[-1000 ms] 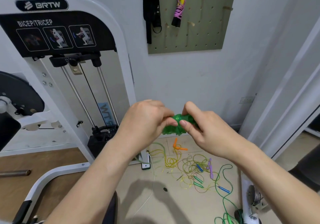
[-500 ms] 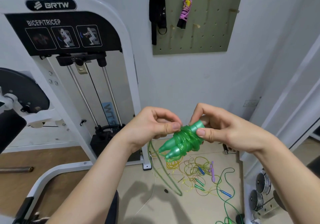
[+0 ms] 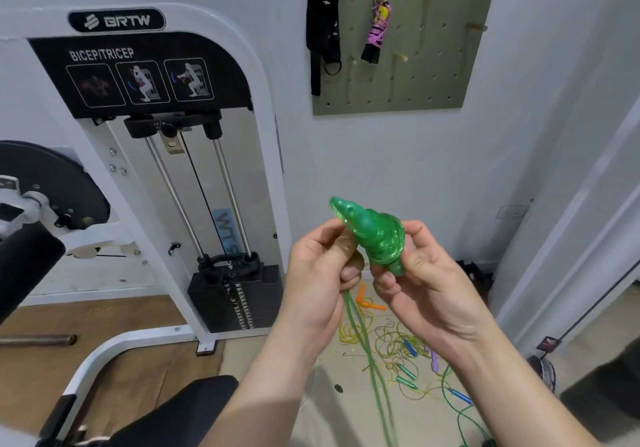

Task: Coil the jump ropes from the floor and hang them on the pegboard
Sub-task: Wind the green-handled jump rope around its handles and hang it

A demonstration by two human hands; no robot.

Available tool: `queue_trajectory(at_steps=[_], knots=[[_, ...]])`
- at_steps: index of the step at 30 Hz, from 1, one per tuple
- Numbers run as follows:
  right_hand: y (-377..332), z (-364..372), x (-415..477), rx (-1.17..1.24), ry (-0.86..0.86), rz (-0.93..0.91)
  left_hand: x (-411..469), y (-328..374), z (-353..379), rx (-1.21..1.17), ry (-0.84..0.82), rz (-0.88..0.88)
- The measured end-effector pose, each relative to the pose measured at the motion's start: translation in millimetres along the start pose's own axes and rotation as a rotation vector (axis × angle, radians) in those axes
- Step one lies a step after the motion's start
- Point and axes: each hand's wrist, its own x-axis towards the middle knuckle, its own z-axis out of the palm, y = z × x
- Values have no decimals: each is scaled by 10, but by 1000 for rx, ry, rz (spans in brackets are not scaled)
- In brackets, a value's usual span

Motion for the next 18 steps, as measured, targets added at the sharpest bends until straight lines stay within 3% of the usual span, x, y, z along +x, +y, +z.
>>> queue_trajectory(at_steps=[5, 8, 10, 12, 15, 18], knots=[[38, 181, -48, 39, 155, -84, -132, 133, 23, 262, -235, 121], [78, 257, -62, -160, 284, -172, -92, 122, 49, 464, -132, 146], [48, 289, -85, -304, 297, -187, -73, 105, 40, 392, -113, 142], [-25, 299, -96, -374, 276, -88, -76, 126, 11, 333, -147, 95], [-108, 305, -74, -516, 286, 24, -106, 162, -2, 345, -271, 51], [-91, 359, -61, -613, 322, -76, -109, 138, 29, 309, -310, 26]])
